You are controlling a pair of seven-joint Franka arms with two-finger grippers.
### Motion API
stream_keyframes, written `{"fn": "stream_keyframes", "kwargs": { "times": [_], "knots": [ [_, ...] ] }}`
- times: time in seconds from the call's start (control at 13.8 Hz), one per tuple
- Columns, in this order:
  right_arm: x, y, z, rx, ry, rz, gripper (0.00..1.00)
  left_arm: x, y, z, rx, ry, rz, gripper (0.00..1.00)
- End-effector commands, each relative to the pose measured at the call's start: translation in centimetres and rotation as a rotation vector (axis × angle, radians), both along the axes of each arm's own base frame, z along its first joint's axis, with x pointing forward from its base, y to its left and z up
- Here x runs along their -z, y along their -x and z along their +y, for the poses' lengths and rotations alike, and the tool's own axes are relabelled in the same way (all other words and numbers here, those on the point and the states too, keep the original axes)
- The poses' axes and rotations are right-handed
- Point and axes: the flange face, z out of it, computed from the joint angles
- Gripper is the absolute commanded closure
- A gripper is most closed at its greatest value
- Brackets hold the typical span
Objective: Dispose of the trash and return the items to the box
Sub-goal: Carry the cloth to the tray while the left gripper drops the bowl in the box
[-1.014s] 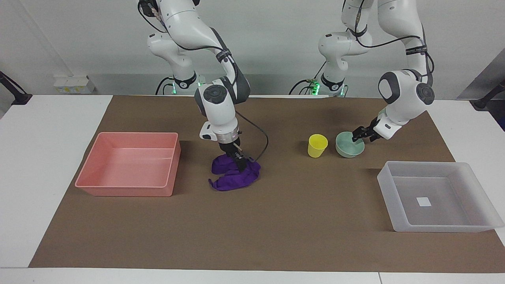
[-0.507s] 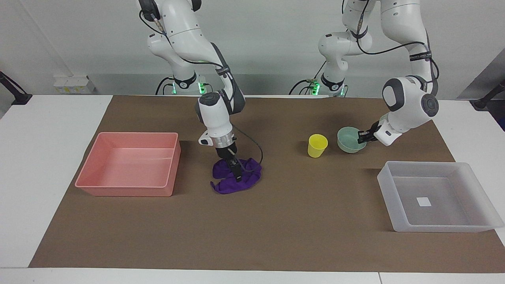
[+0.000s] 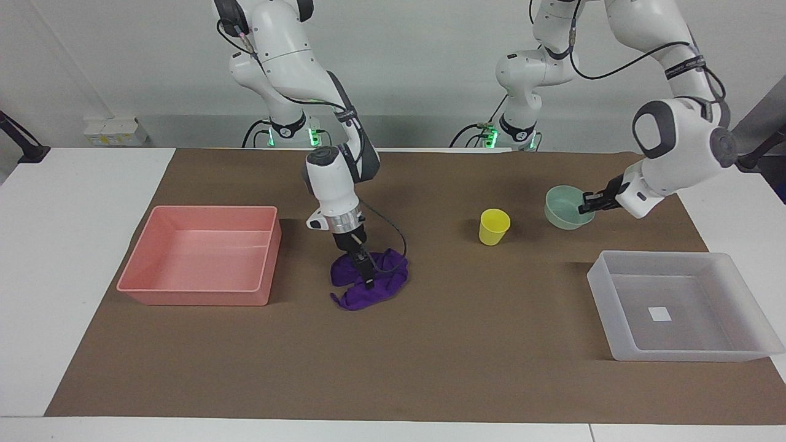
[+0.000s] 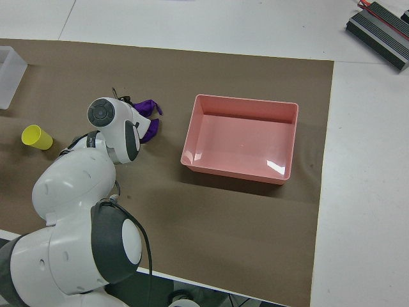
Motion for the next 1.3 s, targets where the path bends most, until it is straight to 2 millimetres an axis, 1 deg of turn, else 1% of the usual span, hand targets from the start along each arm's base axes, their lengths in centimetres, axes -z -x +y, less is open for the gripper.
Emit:
{"fn": "stream_keyframes", "kwargs": {
  "times": [0.0, 0.07, 0.14, 0.22, 0.29, 0.36, 0.43, 0.51, 0.65, 0.8, 0.87, 0.94, 1.01, 1.09, 1.16, 1.23],
  "knots": [
    [0.5, -0.2, 0.1, -0.003, -0.006, -0.006, 0.49, -4.3, -4.9, 4.8, -0.047, -0.001, -0.071, 1.00],
    [0.5, -0.2, 0.1, -0.017, 0.001, -0.006, 0.84, -3.6, -6.2, 7.0, -0.079, -0.006, -0.086, 1.00],
    [0.5, -0.2, 0.1, -0.020, 0.003, -0.007, 1.00, -3.2, -7.7, 9.1, -0.109, -0.015, -0.115, 1.00],
    [0.4, -0.2, 0.1, -0.019, 0.002, -0.008, 1.00, -2.2, -9.8, 10.7, -0.129, -0.037, -0.172, 1.00],
    [0.2, -0.2, 0.1, -0.021, 0.003, -0.006, 1.00, -0.7, -11.2, 11.6, -0.147, -0.059, -0.217, 1.00],
    [-0.1, -0.2, -0.2, -0.034, 0.018, 0.000, 1.00, 0.9, -12.3, 12.1, -0.159, -0.077, -0.261, 1.00],
    [-1.1, -0.4, -0.7, -0.062, 0.038, 0.000, 1.00, 3.0, -13.3, 12.3, -0.165, -0.086, -0.280, 1.00],
    [-2.3, -0.7, -1.6, -0.075, 0.053, 0.008, 1.00, 4.3, -13.7, 12.6, -0.174, -0.090, -0.288, 1.00],
    [-5.4, -0.9, -3.1, -0.102, 0.076, 0.015, 1.00, 7.6, -14.3, 12.2, -0.161, -0.085, -0.254, 1.00],
    [-9.2, -0.7, -4.5, -0.145, 0.101, 0.004, 1.00, 10.8, -14.6, 12.0, -0.150, -0.079, -0.225, 1.00],
    [-11.3, -0.7, -6.1, -0.146, 0.113, 0.009, 1.00, 11.6, -14.5, 11.8, -0.145, -0.078, -0.211, 1.00],
    [-13.3, -0.2, -7.0, -0.165, 0.127, 0.019, 1.00, 11.7, -14.4, 11.8, -0.136, -0.075, -0.209, 0.87],
    [-15.1, 0.4, -7.8, -0.180, 0.140, 0.037, 1.00, 11.5, -14.5, 11.7, -0.119, -0.072, -0.215, 0.48],
    [-16.9, 1.0, -8.8, -0.190, 0.150, 0.049, 1.00, 10.4, -14.7, 11.5, -0.115, -0.066, -0.235, 0.00],
    [-18.4, 1.3, -10.1, -0.191, 0.159, 0.058, 1.00, 9.4, -14.9, 11.1, -0.116, -0.067, -0.254, 0.00],
    [-19.6, 1.4, -11.4, -0.198, 0.169, 0.065, 1.00, 6.7, -15.0, 11.0, -0.111, -0.076, -0.291, 0.00]
  ]
}}
